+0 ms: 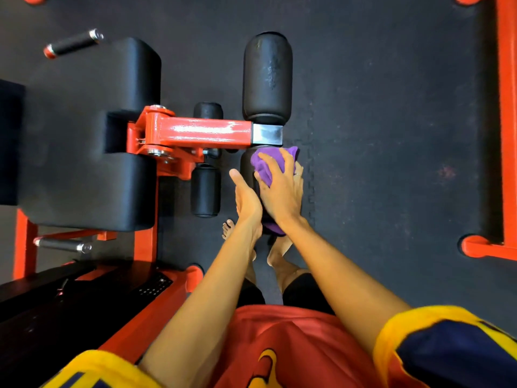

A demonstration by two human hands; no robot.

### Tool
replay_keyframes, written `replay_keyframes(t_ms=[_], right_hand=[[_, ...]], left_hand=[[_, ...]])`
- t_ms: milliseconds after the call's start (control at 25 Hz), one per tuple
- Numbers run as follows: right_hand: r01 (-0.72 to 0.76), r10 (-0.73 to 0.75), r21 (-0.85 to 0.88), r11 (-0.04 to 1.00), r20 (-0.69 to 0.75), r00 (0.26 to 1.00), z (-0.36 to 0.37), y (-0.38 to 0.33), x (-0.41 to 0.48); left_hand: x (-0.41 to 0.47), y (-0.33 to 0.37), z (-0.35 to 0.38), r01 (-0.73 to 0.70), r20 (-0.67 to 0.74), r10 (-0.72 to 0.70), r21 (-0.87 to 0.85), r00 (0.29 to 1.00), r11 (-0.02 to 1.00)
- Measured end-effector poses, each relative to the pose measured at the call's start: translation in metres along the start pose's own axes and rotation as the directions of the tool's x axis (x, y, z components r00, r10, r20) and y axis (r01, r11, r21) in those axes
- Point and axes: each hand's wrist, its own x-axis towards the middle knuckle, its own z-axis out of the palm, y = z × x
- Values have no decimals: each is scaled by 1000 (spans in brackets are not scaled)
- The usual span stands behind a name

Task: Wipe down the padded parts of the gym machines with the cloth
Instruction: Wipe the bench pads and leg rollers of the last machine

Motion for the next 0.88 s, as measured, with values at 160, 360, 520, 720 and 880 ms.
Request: replay_keyframes(t_ms=[160, 360, 520, 720, 880], right_hand=[[52, -50, -40, 998, 47, 998, 4, 8, -52], [99, -100, 23, 995, 24, 995, 12, 22, -83], [-60, 64, 112, 992, -29, 998, 6, -16, -13], [260, -252, -120, 958, 79, 965, -6, 0, 22], [-268, 261, 247, 931, 63, 963, -16, 0, 30]], left_hand=[[-13, 14, -19, 2, 63, 1, -54, 998, 999], [-9, 19, -19, 35, 89, -31, -46, 996, 998], [-14, 18, -16, -31, 82, 31, -3, 996, 1000], [-9, 17, -15, -18, 128, 22, -34, 991, 999], [-1, 23, -17, 41, 132, -35, -44, 991, 998]])
